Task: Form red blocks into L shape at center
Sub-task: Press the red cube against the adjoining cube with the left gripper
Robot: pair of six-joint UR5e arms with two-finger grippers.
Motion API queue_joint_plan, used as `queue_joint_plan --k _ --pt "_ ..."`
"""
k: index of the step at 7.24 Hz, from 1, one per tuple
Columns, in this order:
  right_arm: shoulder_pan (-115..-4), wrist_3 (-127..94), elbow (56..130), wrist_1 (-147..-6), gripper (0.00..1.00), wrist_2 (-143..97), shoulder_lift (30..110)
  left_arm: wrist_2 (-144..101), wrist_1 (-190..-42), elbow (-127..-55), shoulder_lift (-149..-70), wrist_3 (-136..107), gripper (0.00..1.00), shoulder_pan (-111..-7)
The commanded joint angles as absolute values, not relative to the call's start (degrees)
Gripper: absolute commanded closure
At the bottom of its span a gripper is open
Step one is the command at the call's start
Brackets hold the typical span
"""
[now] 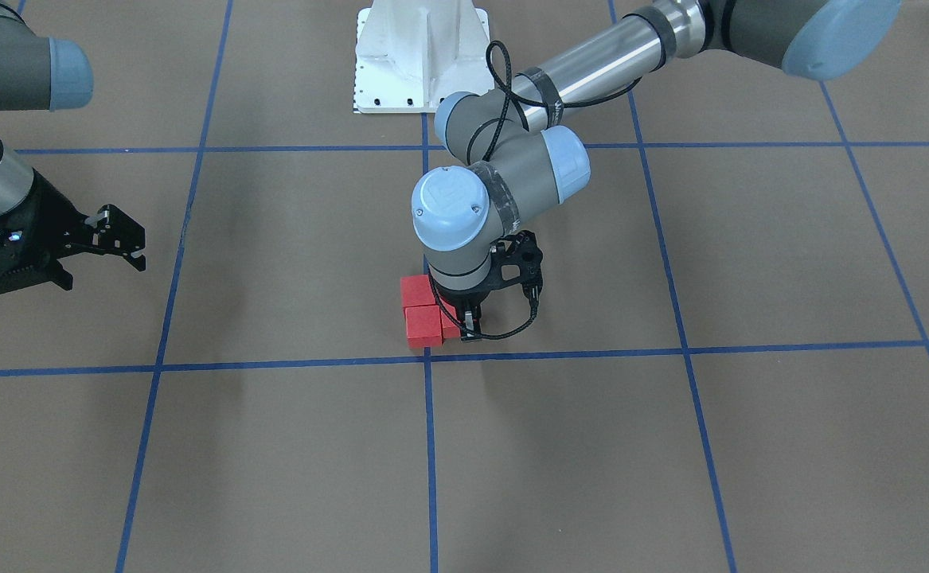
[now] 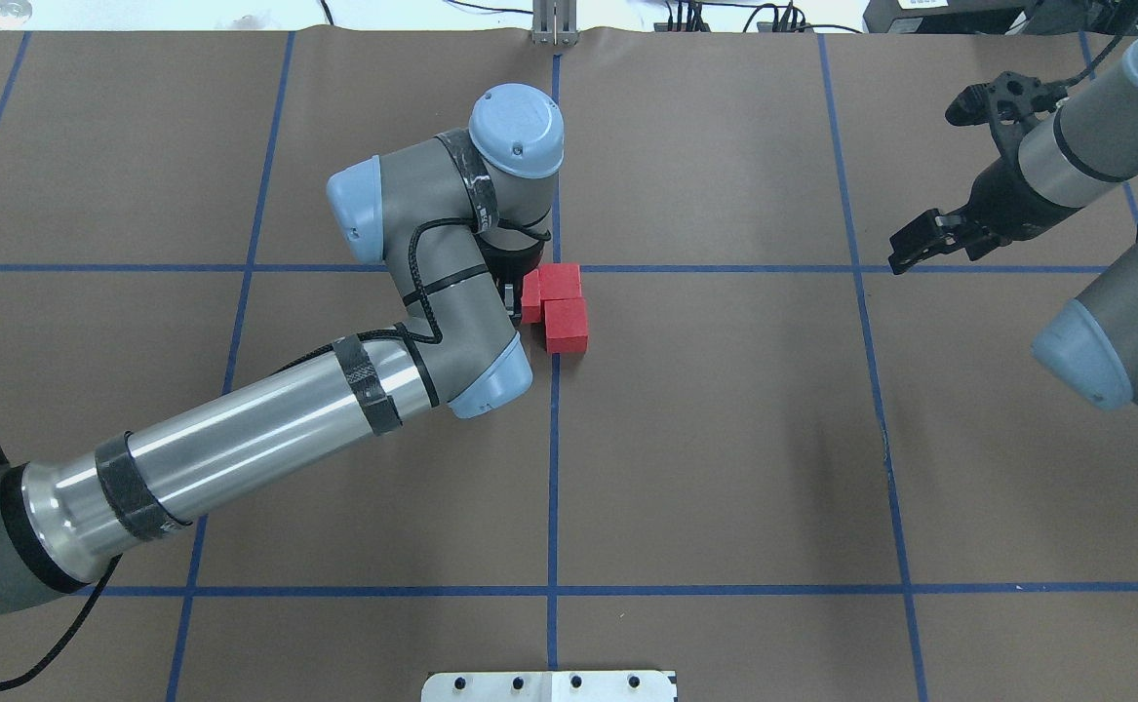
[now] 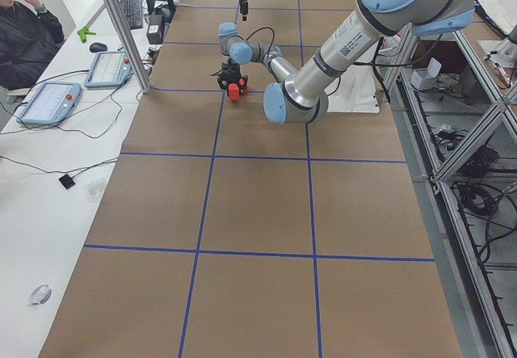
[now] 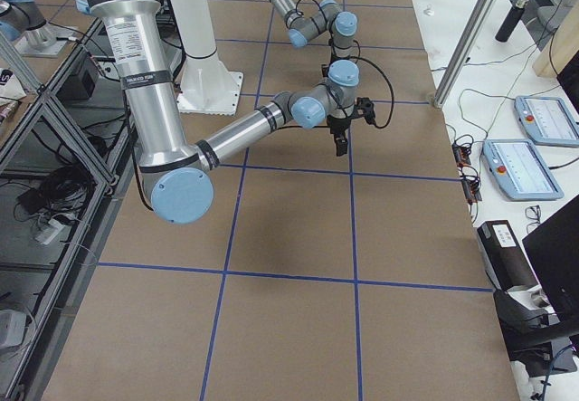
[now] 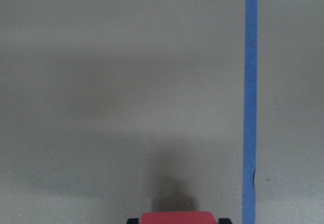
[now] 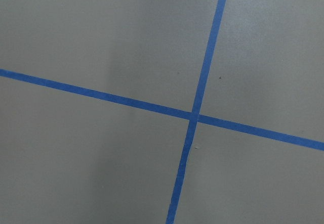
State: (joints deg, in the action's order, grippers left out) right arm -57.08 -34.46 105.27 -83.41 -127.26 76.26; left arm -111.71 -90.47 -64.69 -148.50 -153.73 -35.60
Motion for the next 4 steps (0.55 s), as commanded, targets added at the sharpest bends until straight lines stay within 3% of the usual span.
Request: queue_joint_plan --k 1,2,4 --pt "-57.13 -34.45 105.29 -83.41 0.01 -127.27 76.29 -111.71 -90.44 -64.69 -148.45 -154.07 1.0 -35.51" --pt "-57.13 -34.45 105.21 -83.41 0.01 -127.27 76.29 -111.71 -90.35 -64.6 -148.53 -154.25 1.0 -35.51" --pt "-57.13 -34.45 105.29 -83.41 0.01 -127.27 76.29 -111.71 -90.26 -64.51 -148.54 -154.25 0.61 -35.68"
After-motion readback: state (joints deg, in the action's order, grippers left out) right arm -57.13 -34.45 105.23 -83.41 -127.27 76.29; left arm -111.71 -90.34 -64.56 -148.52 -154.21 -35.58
